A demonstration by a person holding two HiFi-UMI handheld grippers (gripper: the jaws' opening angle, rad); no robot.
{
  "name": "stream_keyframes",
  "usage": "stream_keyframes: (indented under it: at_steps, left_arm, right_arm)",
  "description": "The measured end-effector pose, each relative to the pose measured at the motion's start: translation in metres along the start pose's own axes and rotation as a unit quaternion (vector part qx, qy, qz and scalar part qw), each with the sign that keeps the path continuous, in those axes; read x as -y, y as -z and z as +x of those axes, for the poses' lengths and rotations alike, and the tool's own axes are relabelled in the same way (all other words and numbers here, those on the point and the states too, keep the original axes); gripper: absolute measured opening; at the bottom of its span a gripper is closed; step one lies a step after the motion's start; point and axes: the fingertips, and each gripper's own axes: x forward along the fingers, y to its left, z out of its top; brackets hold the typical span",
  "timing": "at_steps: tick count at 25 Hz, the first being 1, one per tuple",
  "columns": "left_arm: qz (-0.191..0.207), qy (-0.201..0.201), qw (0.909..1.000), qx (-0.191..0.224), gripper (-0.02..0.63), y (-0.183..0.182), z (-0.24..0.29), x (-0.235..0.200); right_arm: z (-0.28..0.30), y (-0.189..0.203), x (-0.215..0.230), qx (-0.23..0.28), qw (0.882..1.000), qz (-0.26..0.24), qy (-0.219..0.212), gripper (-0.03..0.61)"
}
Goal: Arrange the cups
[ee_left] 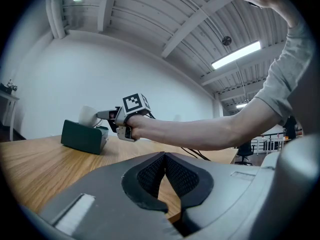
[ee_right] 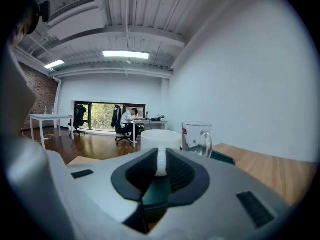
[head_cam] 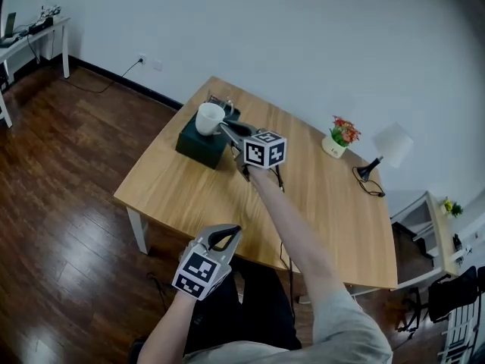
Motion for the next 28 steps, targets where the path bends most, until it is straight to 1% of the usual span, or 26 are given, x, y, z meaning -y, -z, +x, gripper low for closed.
stream_keyframes:
  at_steps: [3, 7, 8, 10, 17, 20, 23, 28]
  left_arm:
    - [-0.001, 0.0, 1.0, 0.0, 0.005, -0.002, -0.001, 0.0]
    - [0.002, -0.002, 1.0, -0.002, 0.005, -0.001, 0.0, 0.0]
    - [0.003, -0.002, 1.0, -0.002, 0.005, -0.001, 0.0, 0.0]
    - [0.002, -0.001, 1.0, -0.001, 0.005, -0.001, 0.001, 0.0]
    - [0.009, -0.002, 1.0, -0.004, 0.005, 0.002, 0.0, 0.0]
    - [0.014, -0.002, 0.9999, -0.002, 0.005, 0.003, 0.0, 0.0]
    - [0.012, 0.0, 0.9999, -0.005, 0.005, 0.006, 0.001, 0.0]
    - [0.014, 0.002, 0.9998, -0.011, 0.005, 0.003, 0.0, 0.003]
  right_arm:
    - [0.006, 0.0, 0.001, 0.006, 1.0, 0.009, -0.001, 0.06]
    - [0.011, -0.001, -0.001, 0.006, 1.0, 0.022, -0.016, 0.059]
    - [0.011, 0.0, -0.001, 0.006, 1.0, 0.018, -0.016, 0.061]
    - [0.009, 0.0, 0.002, 0.005, 1.0, 0.005, -0.007, 0.087]
    - [-0.007, -0.006, 0.004, 0.011, 1.0, -0.008, 0.006, 0.091]
    - [-0.025, -0.009, 0.004, 0.027, 1.0, -0.001, 0.008, 0.087]
    - [-0.055, -0.011, 0.001, 0.056, 0.998, 0.008, 0.005, 0.086]
    - [-0.106, -0.002, -0.022, 0.086, 0.996, 0.012, -0.023, 0.063]
